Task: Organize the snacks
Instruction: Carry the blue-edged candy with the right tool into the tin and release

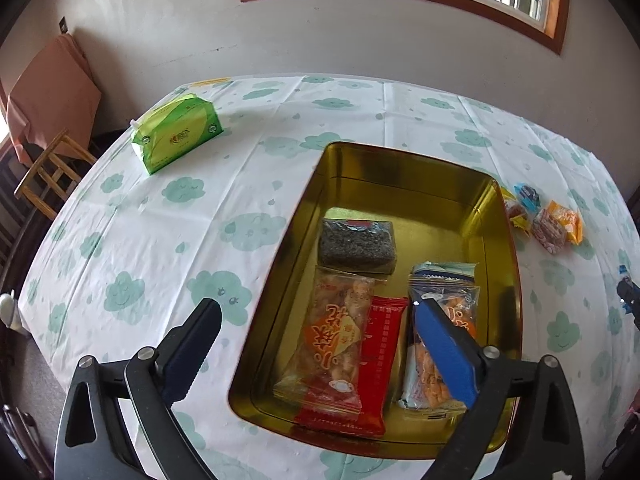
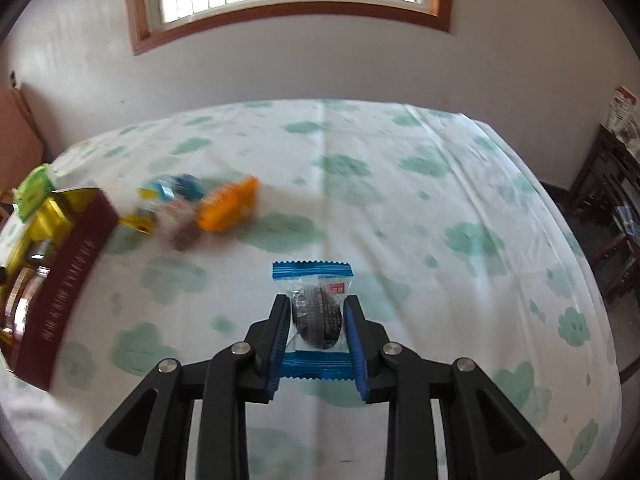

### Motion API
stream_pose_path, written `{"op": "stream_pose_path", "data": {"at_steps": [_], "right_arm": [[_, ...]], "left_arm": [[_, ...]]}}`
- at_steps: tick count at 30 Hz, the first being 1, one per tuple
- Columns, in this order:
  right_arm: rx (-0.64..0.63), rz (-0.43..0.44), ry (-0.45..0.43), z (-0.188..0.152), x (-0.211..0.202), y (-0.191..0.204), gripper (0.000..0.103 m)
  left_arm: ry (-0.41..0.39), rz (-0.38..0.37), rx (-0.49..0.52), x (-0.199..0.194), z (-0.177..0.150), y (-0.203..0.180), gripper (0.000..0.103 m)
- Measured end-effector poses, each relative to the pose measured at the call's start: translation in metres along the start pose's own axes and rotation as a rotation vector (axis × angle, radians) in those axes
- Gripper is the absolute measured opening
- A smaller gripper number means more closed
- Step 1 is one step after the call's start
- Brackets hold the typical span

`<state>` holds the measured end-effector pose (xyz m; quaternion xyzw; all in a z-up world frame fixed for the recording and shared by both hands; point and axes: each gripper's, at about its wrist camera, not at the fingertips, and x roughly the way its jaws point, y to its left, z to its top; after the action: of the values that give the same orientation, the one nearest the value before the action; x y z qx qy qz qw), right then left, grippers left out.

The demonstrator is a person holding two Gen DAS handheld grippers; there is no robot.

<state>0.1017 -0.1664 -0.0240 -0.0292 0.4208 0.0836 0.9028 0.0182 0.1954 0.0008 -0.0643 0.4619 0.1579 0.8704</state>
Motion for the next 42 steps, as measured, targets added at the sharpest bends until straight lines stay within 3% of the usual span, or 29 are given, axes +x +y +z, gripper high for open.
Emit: {"op": "stream_pose_path", "data": {"at_steps": [11, 15, 27, 42], "right_arm": [[-0.151, 0.244, -0.025, 0.035, -0.014, 0.124, 0.028], [-0.224, 0.291, -0.026, 0.043, -0.012, 0.167, 0.028], [-0.355, 0.330, 0.000, 0.056, 0.011, 0.247, 0.028], [-0.361, 0.323, 0.025, 0.058, 0.031, 0.270, 0.028]], "left_arm": [[-0.033, 0.026, -0.077, -0.008, 0.007, 0.034, 0.102], [-0.018, 0.050, -0.098, -0.002, 0.007, 0.043, 0.102], [0.012, 0.076, -0.102, 0.011, 0.005, 0.051, 0.102], [0.025, 0.083, -0.106, 0.016, 0.003, 0.056, 0.102]]}}
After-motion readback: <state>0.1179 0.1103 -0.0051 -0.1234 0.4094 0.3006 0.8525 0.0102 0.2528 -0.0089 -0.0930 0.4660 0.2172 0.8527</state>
